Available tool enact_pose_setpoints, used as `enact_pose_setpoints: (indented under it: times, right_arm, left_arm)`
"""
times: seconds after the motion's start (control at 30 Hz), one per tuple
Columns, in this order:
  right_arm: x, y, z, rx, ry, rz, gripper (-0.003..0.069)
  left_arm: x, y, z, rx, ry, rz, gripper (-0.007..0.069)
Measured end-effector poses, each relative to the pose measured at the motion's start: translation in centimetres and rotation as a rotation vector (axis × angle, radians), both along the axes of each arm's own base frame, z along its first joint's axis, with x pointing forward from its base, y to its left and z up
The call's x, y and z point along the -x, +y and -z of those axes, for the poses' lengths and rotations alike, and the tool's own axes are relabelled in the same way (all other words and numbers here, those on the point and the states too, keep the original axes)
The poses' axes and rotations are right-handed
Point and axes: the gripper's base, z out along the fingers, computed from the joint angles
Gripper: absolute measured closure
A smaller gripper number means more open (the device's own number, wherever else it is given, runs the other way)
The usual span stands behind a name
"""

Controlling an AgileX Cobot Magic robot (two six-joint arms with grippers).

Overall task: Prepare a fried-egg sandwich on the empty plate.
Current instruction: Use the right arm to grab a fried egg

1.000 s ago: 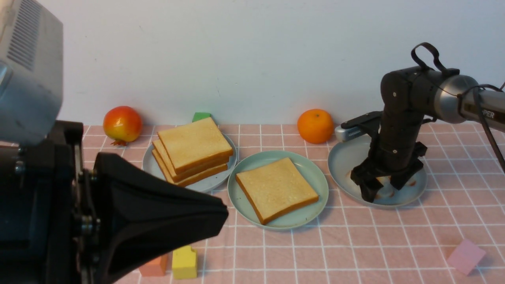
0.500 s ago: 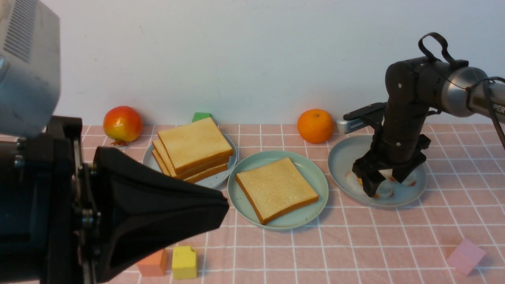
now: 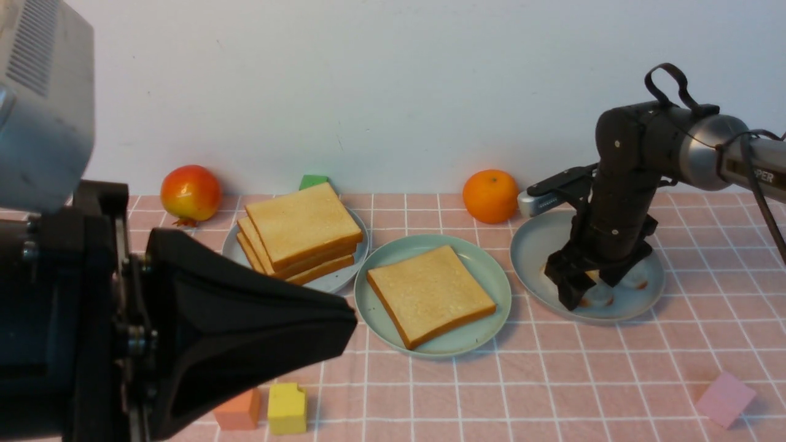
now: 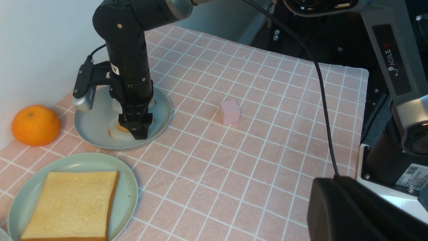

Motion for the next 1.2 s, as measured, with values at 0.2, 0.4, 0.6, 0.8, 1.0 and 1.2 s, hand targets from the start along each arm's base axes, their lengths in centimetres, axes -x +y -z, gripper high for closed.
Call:
enact_pose_setpoints:
  times: [0.2,0.4,0.6,0.8,1.0,1.2]
  right_arm:
    - [-0.06,0.01,0.20,0.001,0.009,0.006,0.0066]
    - [-0.12,-0.08,0.35,0.001,0.014,0.016,0.0066]
    - [-0.17,-0.01,0.51,-0.009,0.030,0.022,0.0120]
    - [-0.16,-0.06,0.46,-0.007,0.032,0.023,0.0218]
    - [-0.16,-0.07,0.46,-0.007,0.033,0.023,0.0218]
    - [0.03,0.30,-0.07,-0.006,0.024,0.010,0.0231]
  left_arm:
    - [0.00,-0.03,0.00,0.002,0.004,0.001,0.0588]
    - [0.00,-0.03,0.00,0.002,0.004,0.001,0.0588]
    - [0.00,-0.03,0.00,0.002,0.004,0.001,0.0587]
    - [0.00,-0.03,0.00,0.002,0.004,0.001,0.0587]
    - [0.00,-0.03,0.00,0.002,0.004,0.001,0.0587]
    - [0.00,-0.03,0.00,0.002,0.004,0.001,0.0587]
